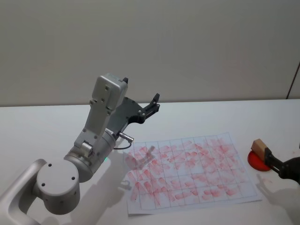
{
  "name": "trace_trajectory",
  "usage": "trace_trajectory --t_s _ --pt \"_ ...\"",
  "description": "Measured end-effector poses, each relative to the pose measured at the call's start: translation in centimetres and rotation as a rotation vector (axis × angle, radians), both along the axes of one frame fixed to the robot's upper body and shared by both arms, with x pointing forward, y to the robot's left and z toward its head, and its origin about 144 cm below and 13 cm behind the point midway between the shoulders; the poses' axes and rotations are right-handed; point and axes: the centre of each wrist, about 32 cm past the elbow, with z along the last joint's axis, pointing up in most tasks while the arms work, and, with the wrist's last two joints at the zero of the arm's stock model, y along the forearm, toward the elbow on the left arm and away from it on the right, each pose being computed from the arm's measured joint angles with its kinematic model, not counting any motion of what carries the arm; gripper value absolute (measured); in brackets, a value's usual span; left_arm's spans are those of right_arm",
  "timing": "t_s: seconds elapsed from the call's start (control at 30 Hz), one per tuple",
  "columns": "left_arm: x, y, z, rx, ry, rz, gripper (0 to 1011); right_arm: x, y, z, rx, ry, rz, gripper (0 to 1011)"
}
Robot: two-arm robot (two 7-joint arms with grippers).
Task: Use the one hand to pick up the stamp and affix it onto the A4 paper.
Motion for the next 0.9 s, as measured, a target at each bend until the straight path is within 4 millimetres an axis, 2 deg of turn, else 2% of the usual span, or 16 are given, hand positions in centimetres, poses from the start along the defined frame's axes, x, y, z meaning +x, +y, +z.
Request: trace_trajectory --t_s 0.43,0.9 --pt "0.0 0.0 0.0 0.000 0.000 0.000 1001 1.0 -0.6 -0.1 -0.059 0.077 -0.020 1001" --pt "0.0 0.0 0.0 0.000 0.000 0.000 1001 4.8 -1.0 -0.6 -0.081 0.118 0.044 1001"
